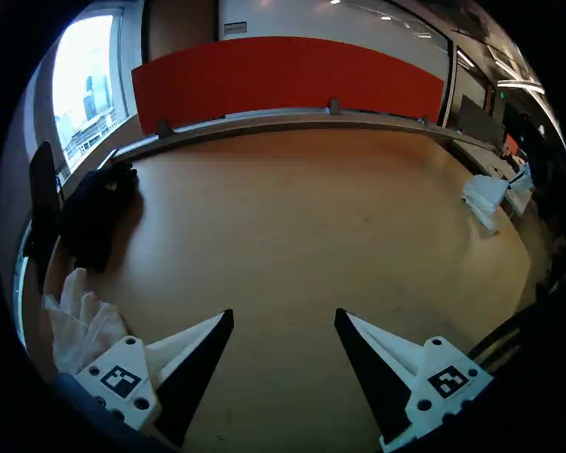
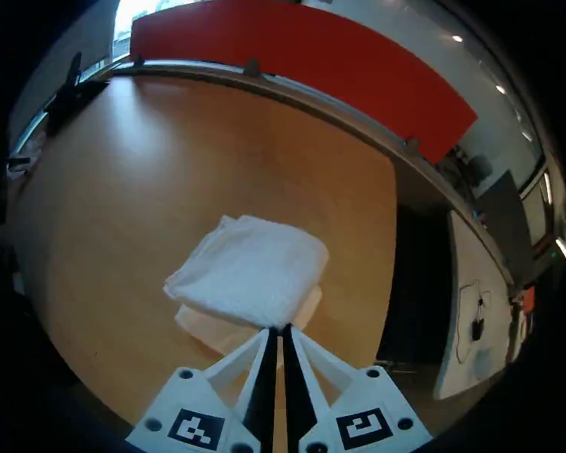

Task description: Fold towel

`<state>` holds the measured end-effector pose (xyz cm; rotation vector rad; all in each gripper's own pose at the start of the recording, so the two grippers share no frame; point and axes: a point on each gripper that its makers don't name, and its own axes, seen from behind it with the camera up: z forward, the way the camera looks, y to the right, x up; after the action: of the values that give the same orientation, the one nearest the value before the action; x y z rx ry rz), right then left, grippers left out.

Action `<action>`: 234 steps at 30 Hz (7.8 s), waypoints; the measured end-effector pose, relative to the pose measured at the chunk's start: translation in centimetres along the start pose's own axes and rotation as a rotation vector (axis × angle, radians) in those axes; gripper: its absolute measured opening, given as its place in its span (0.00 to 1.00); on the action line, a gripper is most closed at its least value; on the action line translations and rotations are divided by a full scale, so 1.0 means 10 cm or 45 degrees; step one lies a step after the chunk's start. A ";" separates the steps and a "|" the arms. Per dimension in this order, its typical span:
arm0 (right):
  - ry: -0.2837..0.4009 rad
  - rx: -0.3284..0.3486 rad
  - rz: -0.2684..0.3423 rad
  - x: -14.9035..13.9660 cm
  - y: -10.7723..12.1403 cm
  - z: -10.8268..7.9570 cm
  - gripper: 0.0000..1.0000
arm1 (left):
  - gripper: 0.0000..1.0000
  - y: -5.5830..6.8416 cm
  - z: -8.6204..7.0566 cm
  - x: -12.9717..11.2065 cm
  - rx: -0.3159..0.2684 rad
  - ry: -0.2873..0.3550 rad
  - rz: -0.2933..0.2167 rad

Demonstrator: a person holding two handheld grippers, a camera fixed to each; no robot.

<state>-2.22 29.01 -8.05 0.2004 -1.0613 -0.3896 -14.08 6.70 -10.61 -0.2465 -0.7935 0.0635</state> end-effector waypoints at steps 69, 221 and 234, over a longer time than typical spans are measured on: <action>0.008 -0.040 0.440 -0.22 -0.35 0.35 1.00 | 1.00 -0.18 -0.13 -0.02 0.025 0.021 -0.010; 1.204 -0.068 0.514 2.77 -2.67 -0.55 1.00 | 1.00 -0.98 0.40 0.81 0.297 1.046 -0.133; 1.201 -0.061 0.498 2.83 -2.69 -0.53 1.00 | 1.00 -1.01 0.48 0.77 0.318 1.011 -0.133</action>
<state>8.73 -7.18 3.01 0.1058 -0.1446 0.0555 -12.45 -1.05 0.45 0.0180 -0.0039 -0.0353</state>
